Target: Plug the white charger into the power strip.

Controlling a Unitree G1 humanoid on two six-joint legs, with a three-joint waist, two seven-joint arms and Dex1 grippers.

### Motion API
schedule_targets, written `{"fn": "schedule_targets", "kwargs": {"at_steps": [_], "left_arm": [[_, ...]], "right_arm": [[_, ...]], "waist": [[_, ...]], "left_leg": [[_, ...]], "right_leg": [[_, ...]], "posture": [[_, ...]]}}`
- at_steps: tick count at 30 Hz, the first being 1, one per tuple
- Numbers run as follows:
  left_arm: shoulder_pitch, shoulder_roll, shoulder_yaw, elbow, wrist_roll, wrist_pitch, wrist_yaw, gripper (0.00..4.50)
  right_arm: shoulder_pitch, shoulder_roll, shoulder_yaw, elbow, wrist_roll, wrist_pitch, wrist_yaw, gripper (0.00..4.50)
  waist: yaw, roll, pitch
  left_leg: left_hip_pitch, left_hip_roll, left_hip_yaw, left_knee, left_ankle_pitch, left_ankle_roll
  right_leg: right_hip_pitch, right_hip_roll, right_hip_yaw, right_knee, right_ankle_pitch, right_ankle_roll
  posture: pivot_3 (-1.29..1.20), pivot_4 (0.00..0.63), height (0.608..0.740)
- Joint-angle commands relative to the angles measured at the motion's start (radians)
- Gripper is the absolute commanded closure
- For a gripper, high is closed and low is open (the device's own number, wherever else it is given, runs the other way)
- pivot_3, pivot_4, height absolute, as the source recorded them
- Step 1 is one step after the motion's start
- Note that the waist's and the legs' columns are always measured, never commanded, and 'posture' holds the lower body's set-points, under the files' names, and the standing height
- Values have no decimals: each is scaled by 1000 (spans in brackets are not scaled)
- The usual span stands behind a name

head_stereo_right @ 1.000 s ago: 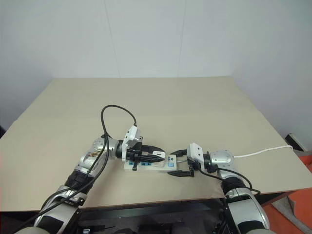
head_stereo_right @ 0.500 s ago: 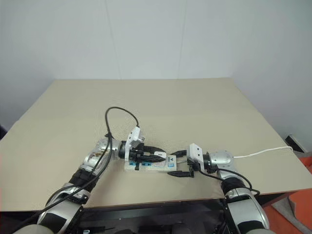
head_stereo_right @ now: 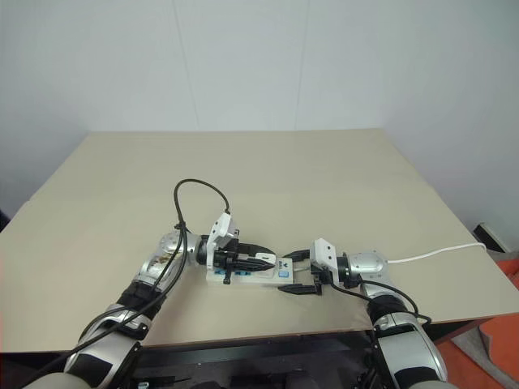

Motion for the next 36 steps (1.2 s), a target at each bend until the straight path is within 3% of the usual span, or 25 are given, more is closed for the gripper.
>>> {"fn": "schedule_targets", "kwargs": {"at_steps": [1, 12, 16, 20, 36], "left_arm": [[41, 30, -33, 55, 98, -29, 32, 3482], [64, 47, -72, 148, 182, -146, 82, 3482], [65, 47, -70, 161, 169, -122, 87, 3482], [53, 40, -45, 145, 109, 16, 71, 3482], [73, 65, -86, 175, 167, -45, 58, 3482]], "right_arm": [[27, 1, 26, 41, -70, -1, -27, 1094], [24, 2, 27, 47, -74, -7, -28, 1094], [23, 2, 27, 49, -75, -9, -29, 1094], [26, 2, 27, 49, -77, -10, -29, 1094], [27, 0, 31, 48, -82, -17, -37, 1094]], "waist": [[0, 0, -1], [6, -1, -14], [10, -1, -15], [15, -1, -16], [20, -1, -16]], "left_leg": [[0, 0, 0, 0, 0, 0], [1, 5, 0, -2, -2, -4], [4, 7, 0, -2, -4, -7], [5, 10, 1, -2, -4, -7], [8, 12, 1, -5, -4, -8]], "right_leg": [[0, 0, 0, -1, 0, 0], [0, -1, 1, -3, -1, -3], [0, -1, 0, -4, -2, -3], [0, 1, -1, -5, -2, -3], [0, 1, -1, -5, -3, -4]], "posture": [[0, 150, 740], [0, 150, 740], [0, 150, 740], [0, 150, 740], [0, 150, 740]]}}
